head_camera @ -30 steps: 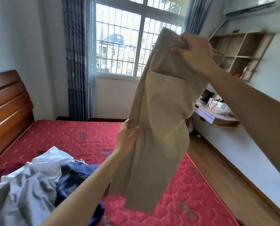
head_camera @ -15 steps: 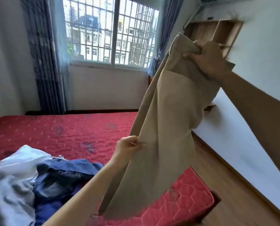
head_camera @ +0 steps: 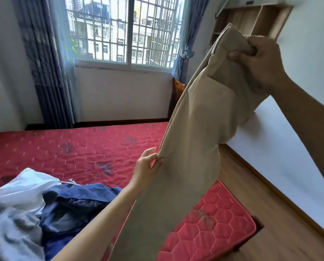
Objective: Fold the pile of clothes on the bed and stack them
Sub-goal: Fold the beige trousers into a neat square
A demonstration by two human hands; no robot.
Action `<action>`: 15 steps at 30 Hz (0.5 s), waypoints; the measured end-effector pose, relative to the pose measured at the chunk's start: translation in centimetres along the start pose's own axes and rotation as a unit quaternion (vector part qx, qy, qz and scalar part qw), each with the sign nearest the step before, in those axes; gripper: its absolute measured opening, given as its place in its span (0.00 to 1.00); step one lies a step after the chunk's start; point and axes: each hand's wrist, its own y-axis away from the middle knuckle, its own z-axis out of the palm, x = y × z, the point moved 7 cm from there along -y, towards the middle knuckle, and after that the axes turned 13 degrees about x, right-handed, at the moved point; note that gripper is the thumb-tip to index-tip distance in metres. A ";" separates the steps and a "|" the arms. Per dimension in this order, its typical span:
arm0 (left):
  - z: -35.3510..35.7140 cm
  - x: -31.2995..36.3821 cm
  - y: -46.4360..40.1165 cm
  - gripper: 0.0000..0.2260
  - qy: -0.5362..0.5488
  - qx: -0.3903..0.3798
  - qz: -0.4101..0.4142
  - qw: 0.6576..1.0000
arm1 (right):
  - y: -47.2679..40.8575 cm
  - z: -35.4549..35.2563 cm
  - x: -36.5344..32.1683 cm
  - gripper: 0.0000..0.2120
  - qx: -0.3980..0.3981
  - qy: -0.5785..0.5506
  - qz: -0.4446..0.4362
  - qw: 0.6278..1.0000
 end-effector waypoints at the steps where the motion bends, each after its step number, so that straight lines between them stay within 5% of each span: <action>1: 0.8 -0.2 -0.4 0.07 0.017 -0.021 0.004 1.000 | -0.1 0.2 0.2 0.15 0.003 0.001 -0.001 1.000; 8: 5.1 -3.5 -2.0 0.06 0.038 -0.089 -0.037 0.995 | 0.9 1.6 1.0 0.19 -0.035 -0.011 0.013 0.999; 15: 8.3 -3.2 -1.8 0.05 0.001 -0.018 -0.031 0.999 | 0.0 -1.0 5.6 0.13 -0.015 0.039 0.000 0.999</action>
